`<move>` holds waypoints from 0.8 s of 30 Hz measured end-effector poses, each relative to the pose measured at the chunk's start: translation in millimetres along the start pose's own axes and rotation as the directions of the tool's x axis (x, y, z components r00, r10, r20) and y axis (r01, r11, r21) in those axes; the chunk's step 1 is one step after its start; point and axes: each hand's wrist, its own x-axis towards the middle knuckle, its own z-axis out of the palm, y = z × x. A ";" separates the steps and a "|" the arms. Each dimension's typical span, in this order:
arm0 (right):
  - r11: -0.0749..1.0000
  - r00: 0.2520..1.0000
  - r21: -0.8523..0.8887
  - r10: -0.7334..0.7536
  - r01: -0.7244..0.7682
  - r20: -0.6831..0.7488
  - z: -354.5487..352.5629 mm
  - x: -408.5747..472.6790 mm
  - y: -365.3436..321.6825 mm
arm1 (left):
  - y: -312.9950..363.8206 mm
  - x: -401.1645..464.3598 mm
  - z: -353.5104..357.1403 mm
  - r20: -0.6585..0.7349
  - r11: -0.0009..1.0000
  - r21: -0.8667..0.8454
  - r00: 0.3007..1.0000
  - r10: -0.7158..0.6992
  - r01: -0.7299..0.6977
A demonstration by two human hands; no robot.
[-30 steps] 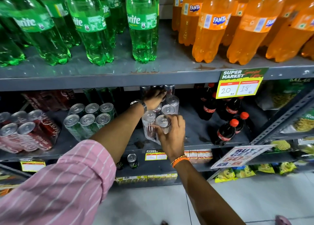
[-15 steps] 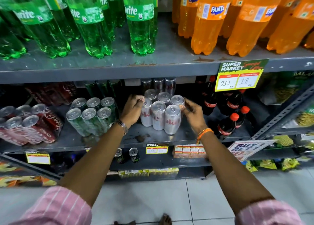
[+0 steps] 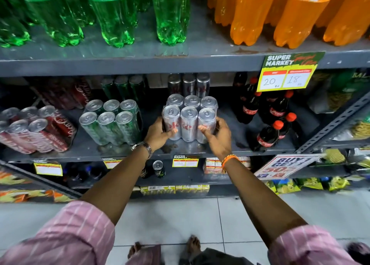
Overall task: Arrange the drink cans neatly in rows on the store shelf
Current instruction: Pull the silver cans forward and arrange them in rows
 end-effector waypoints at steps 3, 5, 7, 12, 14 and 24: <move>0.995 0.999 -0.087 -0.052 0.053 0.018 -4.3 0.2 -1.8 | -1.5 -1.0 3.1 -0.020 0.999 0.038 1.000 0.023 -0.022; 0.987 0.995 -0.136 -0.083 0.089 0.049 -8.2 2.1 -0.4 | -3.7 -4.9 5.3 -0.048 0.998 0.061 0.998 0.037 -0.034; 0.983 0.993 -0.148 -0.105 0.112 0.060 -13.1 3.0 1.4 | -5.7 -11.1 10.3 -0.080 0.995 0.080 0.995 0.066 -0.060; 0.974 0.984 -0.144 -0.165 0.172 0.060 -21.4 -1.7 3.8 | -2.4 -30.6 26.2 -0.172 0.992 0.083 0.979 0.106 -0.093; 0.975 0.984 -0.138 -0.167 0.173 0.056 -22.5 -4.4 4.3 | -2.5 -34.2 28.8 -0.187 0.993 0.072 0.976 0.109 -0.097; 0.980 0.991 -0.145 -0.129 0.133 0.036 -17.4 -12.6 9.9 | -6.1 -36.9 27.1 -0.169 0.996 0.079 0.984 0.062 -0.049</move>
